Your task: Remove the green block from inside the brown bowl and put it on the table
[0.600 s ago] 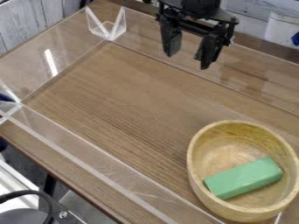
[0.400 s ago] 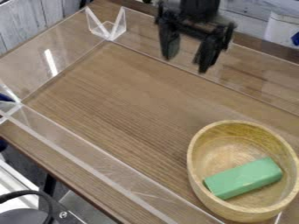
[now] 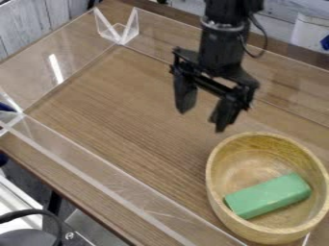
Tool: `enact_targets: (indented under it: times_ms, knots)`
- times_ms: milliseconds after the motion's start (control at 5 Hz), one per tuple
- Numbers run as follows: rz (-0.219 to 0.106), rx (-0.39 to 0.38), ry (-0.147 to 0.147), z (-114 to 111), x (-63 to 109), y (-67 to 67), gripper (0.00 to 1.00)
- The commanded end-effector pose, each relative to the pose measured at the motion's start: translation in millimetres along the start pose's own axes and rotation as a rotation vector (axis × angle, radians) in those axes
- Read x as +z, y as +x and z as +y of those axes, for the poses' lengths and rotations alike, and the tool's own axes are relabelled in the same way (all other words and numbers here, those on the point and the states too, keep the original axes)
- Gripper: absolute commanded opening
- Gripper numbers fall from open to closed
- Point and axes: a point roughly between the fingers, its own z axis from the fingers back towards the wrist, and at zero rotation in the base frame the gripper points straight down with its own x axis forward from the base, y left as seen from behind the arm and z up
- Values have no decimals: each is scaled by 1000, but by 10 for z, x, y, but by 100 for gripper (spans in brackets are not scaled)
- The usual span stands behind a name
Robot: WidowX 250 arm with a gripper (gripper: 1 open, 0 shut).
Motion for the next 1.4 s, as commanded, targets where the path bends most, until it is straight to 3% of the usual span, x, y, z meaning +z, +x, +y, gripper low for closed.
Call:
enact_targets:
  times_ms: [0, 400, 1200]
  knots:
    - [-69, -60, -9, -252, 107, -7, 100]
    - [-76, -171, -16, -692, -30, -7, 100]
    - [-36, -331, -25, -1048, -412, 95, 100]
